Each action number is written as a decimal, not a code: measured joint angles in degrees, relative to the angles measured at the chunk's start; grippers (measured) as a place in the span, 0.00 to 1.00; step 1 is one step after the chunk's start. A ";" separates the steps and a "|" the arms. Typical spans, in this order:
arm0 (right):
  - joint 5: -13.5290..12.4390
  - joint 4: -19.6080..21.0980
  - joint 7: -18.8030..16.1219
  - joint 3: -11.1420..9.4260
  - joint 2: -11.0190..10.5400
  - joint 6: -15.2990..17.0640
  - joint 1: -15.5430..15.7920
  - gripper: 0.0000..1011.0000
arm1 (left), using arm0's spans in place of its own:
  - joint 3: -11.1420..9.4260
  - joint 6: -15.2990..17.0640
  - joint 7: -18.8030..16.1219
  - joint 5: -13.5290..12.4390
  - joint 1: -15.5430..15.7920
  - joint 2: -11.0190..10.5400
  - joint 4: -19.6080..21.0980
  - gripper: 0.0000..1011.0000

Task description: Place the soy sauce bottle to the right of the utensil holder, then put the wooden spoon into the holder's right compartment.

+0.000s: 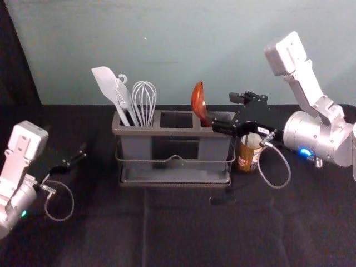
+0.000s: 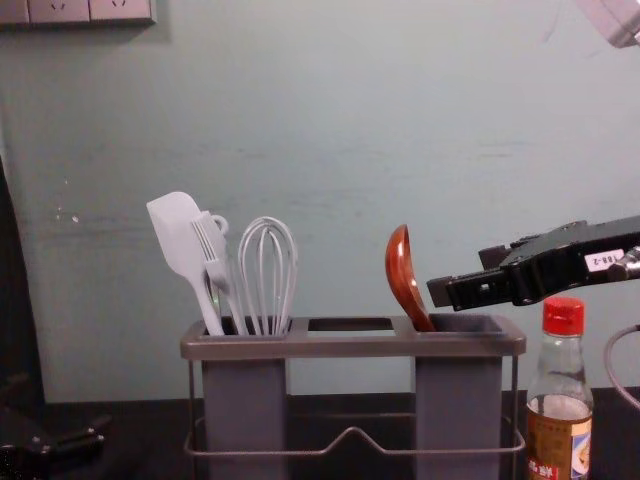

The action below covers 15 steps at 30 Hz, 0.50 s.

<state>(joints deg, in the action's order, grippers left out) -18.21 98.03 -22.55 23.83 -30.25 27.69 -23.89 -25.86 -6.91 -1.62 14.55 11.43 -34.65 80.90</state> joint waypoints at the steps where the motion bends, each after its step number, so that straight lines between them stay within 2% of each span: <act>1: 0.00 0.01 0.00 -0.01 -0.01 0.00 0.01 0.82 | 0.00 0.00 0.00 0.00 0.00 0.00 0.00 1.00; 6: -0.05 0.13 0.00 -0.09 -0.03 -0.01 0.08 0.82 | 0.00 0.00 0.00 0.00 0.00 0.00 0.00 1.00; 12: -0.08 0.21 0.01 -0.15 -0.06 -0.01 0.16 0.97 | 0.00 0.00 0.00 0.00 0.00 0.00 0.00 1.00; 15: -0.10 0.24 0.02 -0.17 -0.07 -0.01 0.18 0.99 | 0.00 0.00 0.00 0.00 0.00 0.00 0.00 1.00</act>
<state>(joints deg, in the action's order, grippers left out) -18.31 98.28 -22.53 23.65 -30.32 27.67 -23.71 -25.86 -6.91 -1.62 14.55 11.43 -34.65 80.90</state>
